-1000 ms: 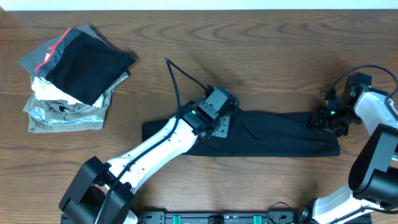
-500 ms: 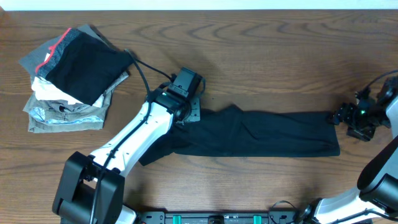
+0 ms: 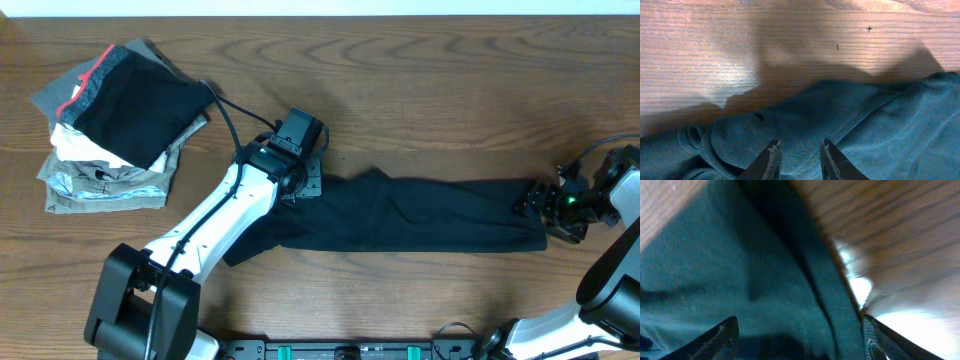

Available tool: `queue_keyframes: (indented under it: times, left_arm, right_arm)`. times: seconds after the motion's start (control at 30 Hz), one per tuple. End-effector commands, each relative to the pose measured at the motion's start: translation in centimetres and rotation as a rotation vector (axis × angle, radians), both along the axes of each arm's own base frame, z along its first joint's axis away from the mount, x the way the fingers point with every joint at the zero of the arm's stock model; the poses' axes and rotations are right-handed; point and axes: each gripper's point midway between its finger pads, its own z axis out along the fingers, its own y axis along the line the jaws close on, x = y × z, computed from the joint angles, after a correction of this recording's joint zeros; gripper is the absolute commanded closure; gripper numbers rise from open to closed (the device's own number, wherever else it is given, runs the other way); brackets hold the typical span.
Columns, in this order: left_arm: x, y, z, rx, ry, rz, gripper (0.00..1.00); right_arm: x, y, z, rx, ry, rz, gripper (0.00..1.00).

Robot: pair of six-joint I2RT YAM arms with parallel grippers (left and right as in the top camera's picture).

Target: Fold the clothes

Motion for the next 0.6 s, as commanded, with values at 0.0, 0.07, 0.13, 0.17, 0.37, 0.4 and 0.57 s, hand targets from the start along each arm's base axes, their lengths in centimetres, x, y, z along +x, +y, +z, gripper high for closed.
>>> queue_keyframes:
  times: [0.0,0.07,0.13,0.17,0.37,0.4,0.57]
  left_arm:
    - [0.0,0.2,-0.3,0.009,0.008,-0.005,0.72]
    - [0.0,0.2,-0.3,0.009,0.008,-0.005,0.72]
    - [0.0,0.2,-0.3,0.009,0.008,-0.005,0.72]
    - [0.0,0.2,-0.3,0.009,0.008,-0.005,0.72]
    - [0.0,0.2,-0.3,0.010,0.009,-0.005,0.72]
    - [0.0,0.2,-0.3,0.010,0.011,-0.005,0.72]
    - [-0.2,0.2,-0.4,0.012,0.016,-0.005,0.72]
  right_arm:
    - [0.1,1.2,0.0,0.067,-0.033,0.004,0.27]
    - [0.0,1.6,-0.1,0.084,-0.033,0.004,0.31]
    - [-0.2,1.8,-0.3,0.086,-0.029,0.006,0.36]
    - [-0.3,1.8,-0.4,0.087,-0.028,0.005,0.37]
    - [-0.3,1.9,-0.9,0.082,-0.033,-0.010,0.67]
    - [-0.1,1.8,-0.9,0.079,-0.036,-0.017,0.74]
    - [0.9,1.0,-0.9,0.054,-0.069,-0.052,0.95]
